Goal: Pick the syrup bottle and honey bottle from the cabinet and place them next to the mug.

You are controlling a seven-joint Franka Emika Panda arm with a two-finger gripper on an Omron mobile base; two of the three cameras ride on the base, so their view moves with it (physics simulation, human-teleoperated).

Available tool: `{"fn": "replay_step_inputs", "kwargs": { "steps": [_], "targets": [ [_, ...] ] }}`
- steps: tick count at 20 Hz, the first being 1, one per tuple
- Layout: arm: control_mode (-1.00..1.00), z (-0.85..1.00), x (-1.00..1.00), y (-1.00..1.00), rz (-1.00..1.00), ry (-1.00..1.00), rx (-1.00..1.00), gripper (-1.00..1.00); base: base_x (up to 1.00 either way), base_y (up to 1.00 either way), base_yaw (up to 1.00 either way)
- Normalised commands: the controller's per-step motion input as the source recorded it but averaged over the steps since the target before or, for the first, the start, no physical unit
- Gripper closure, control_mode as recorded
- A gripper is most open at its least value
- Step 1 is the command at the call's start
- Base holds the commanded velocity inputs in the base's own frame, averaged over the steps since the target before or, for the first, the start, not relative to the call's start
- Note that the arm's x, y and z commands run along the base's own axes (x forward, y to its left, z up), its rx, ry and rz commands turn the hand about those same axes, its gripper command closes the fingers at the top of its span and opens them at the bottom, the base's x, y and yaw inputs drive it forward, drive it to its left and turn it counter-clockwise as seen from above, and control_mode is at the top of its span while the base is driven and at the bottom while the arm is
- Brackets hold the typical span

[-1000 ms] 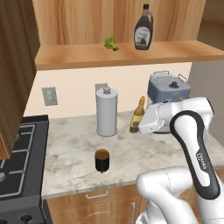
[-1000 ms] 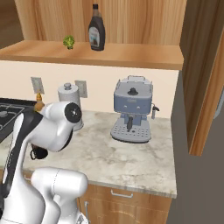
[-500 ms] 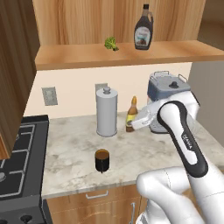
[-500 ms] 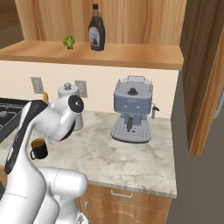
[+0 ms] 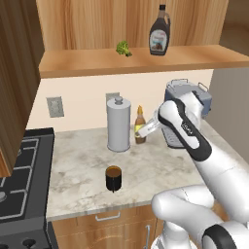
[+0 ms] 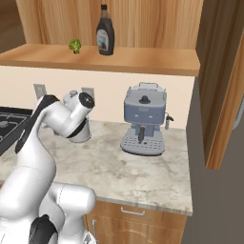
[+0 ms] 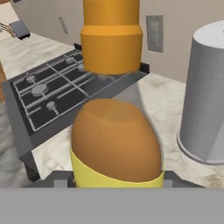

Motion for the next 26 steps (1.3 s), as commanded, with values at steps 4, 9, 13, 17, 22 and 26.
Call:
{"fn": "replay_step_inputs", "kwargs": {
  "steps": [4, 9, 13, 17, 22, 26],
  "targets": [
    [-1.0, -0.77, 0.33, 0.14, 0.0, 0.0, -0.01, 1.0, 0.0, 0.0, 0.0],
    [-1.0, -0.95, 0.03, 0.22, 0.02, 0.0, 0.0, 1.0, 0.0, 0.0, 0.0],
    [-1.0, -1.0, 0.04, 0.24, 0.03, 0.02, 0.0, 1.0, 0.0, 0.0, 0.0],
    [-1.0, -0.98, 0.05, 0.21, 0.02, 0.0, 0.0, 1.0, 0.0, 0.0, 0.0],
    [-1.0, -0.41, 0.01, 0.05, 0.01, 0.0, 0.02, 1.0, 0.0, 0.0, 0.0],
    [-1.0, -0.01, 0.0, -0.09, 0.0, 0.0, 0.01, 1.0, 0.0, 0.0, 0.0]
  ]
}}
